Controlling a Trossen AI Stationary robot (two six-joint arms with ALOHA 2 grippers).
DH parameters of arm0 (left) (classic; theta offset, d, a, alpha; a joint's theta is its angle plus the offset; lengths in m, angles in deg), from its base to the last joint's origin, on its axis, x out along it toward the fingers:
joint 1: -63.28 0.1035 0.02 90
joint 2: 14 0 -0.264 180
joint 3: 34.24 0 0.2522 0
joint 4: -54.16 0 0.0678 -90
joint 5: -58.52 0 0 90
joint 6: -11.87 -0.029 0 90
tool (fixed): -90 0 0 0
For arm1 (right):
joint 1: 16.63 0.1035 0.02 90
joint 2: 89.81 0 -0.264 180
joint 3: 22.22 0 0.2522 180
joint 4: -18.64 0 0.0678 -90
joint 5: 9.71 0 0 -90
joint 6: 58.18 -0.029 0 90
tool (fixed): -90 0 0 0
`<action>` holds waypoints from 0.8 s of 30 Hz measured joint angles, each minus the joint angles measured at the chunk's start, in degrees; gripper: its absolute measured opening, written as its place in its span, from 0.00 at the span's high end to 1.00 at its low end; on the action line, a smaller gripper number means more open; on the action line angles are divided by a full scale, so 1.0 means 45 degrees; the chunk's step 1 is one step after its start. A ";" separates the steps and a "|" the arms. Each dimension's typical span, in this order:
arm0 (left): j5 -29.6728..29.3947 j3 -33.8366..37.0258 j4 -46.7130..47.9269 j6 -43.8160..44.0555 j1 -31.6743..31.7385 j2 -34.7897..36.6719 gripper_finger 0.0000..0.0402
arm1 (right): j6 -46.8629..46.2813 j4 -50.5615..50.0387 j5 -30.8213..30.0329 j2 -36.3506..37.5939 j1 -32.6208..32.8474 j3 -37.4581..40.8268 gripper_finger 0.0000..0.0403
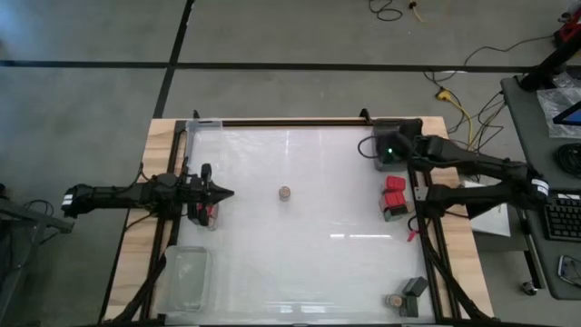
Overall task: Sort spices by type
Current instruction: Put the black seasoning can into the black bin
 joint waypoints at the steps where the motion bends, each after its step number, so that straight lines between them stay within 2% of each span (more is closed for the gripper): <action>1: 0.0000 0.0001 0.0000 -0.0003 0.0000 0.0000 1.00 | 0.0219 0.0108 0.0118 0.0008 -0.0237 0.0000 0.66; 8: 0.0000 -0.0004 0.0000 0.0000 0.0000 0.0000 1.00 | 0.1524 0.1770 0.0764 0.0014 -0.1026 0.0317 0.66; 12: 0.0000 -0.0001 0.0000 0.0000 0.0000 0.0000 1.00 | 0.1538 0.2589 0.0957 0.0014 -0.1197 0.0933 0.66; 20: 0.0000 -0.0004 0.0002 -0.0004 0.0000 0.0000 1.00 | 0.1408 0.2794 0.0408 0.0369 -0.1202 0.1630 0.66; 24: 0.0000 -0.0002 0.0003 -0.0002 0.0001 0.0000 1.00 | 0.1403 0.3168 0.0828 0.0921 -0.1197 0.1671 0.66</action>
